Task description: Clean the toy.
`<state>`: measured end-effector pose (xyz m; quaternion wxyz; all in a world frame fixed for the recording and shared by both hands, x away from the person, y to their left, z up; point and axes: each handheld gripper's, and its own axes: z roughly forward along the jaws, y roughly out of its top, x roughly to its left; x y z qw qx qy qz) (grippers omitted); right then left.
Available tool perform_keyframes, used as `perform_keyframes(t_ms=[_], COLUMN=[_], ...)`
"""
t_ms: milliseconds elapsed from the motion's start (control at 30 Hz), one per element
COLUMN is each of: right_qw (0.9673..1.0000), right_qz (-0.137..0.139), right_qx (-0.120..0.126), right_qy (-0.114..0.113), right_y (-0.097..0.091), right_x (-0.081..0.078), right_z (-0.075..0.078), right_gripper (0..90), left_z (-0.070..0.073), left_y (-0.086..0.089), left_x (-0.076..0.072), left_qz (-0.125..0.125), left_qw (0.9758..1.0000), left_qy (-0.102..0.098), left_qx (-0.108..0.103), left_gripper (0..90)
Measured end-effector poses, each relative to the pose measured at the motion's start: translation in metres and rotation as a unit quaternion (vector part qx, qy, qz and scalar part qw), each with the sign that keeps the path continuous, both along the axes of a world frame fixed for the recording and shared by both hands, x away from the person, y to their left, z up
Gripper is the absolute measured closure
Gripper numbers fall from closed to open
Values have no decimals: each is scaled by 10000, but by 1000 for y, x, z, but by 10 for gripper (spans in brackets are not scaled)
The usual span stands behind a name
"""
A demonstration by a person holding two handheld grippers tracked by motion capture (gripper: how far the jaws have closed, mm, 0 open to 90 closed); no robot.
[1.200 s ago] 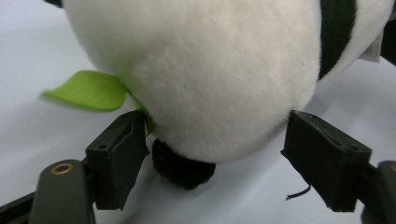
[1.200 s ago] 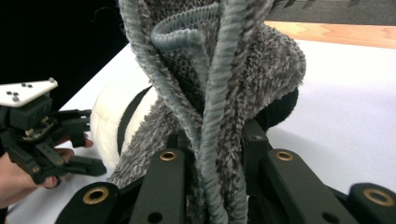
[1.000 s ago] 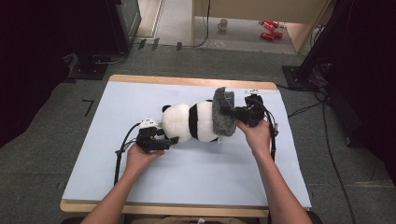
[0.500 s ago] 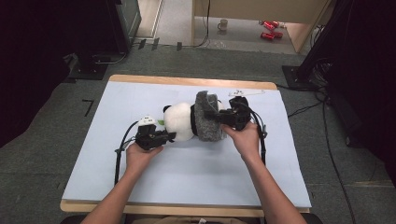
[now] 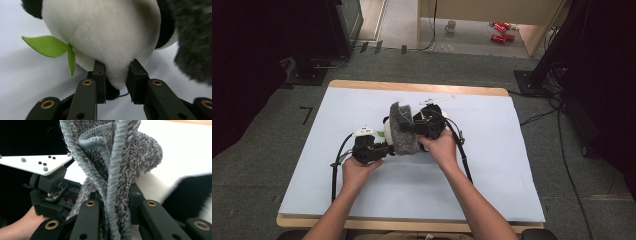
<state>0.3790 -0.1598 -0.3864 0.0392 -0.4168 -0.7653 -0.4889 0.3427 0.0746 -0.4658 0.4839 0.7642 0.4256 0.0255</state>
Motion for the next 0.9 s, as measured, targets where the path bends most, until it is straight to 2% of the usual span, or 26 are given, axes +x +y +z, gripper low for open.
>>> perform_keyframes(t_ms=[67,167,233,333,433,533,633,733,900], right_qw=[9999,9988,9988,9987,9983,9981,9980,9976,9964], right_qz=[36,20,-15,-41,-6,-33,-15,27,30], right_qx=[-119,-491,-489,-482,-580,-600,-612,-668,-843], right_qy=[-18,54,67,138,114,120,133,152,111], right_y=[10,21,22,20,18,16,16,18,15], right_x=[3,10,14,15,16,16,17,17,17], right_z=[-3,-10,-13,-14,-15,-14,-15,-16,-11], right_gripper=[771,769,769,769,769,769,769,769,768], left_z=[-1,-2,-4,-10,-15,-19,-23,-24,-23], left_y=[0,0,0,-2,-8,-9,-10,-9,-8], left_x=[1,0,1,5,8,11,15,15,14], left_qz=[14,63,78,0,14,-37,-81,-149,-123], left_qw=[10000,9999,9997,9994,9989,9983,9985,9982,9985], left_qy=[-20,-128,-245,-319,-454,-552,-469,-547,-511], left_qx=[-19,18,53,-129,-134,-194,-257,-180,-165], left_gripper=[675,553,466,320,237,207,191,231,320])
